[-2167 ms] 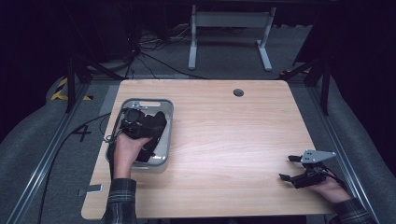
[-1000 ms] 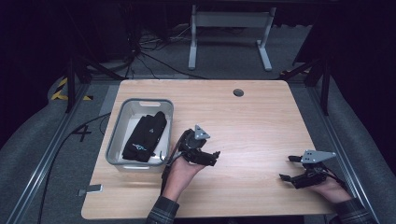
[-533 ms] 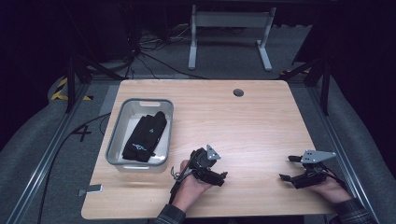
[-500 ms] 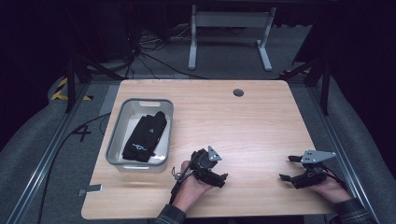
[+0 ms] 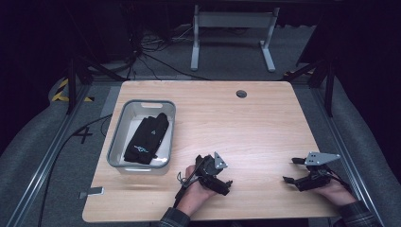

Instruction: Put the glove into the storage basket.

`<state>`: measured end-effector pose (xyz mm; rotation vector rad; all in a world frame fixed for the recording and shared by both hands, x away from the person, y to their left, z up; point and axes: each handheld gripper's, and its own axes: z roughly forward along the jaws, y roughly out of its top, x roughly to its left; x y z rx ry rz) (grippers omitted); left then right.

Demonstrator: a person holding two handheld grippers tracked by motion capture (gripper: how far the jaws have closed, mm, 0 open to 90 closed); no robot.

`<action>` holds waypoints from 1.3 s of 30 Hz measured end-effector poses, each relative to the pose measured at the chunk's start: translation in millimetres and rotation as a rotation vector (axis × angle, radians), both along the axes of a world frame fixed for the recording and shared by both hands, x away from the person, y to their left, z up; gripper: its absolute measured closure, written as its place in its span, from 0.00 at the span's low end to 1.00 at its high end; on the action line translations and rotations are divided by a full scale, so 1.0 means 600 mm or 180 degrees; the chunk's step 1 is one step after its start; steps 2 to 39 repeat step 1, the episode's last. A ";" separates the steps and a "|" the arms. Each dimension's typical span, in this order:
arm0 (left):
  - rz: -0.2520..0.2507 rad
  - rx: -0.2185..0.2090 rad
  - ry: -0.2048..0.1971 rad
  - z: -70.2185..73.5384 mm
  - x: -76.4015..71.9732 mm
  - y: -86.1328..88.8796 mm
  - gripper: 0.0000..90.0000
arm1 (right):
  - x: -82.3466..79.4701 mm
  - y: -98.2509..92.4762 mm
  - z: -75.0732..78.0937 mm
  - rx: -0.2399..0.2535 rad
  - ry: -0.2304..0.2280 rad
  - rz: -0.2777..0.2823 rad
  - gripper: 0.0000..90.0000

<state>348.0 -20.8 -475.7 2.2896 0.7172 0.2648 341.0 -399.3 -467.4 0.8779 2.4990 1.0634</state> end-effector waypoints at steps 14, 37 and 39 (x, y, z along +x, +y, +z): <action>0.0013 0.0001 0.0002 0.000 -0.001 0.000 0.00 | 0.000 0.000 0.000 0.0001 0.0001 0.0000 0.14; 0.0013 0.0001 0.0002 0.000 -0.001 0.000 0.00 | 0.000 0.000 0.000 0.0001 0.0001 0.0000 0.14; 0.0013 0.0001 0.0002 0.000 -0.001 0.000 0.00 | 0.000 0.000 0.000 0.0001 0.0001 0.0000 0.14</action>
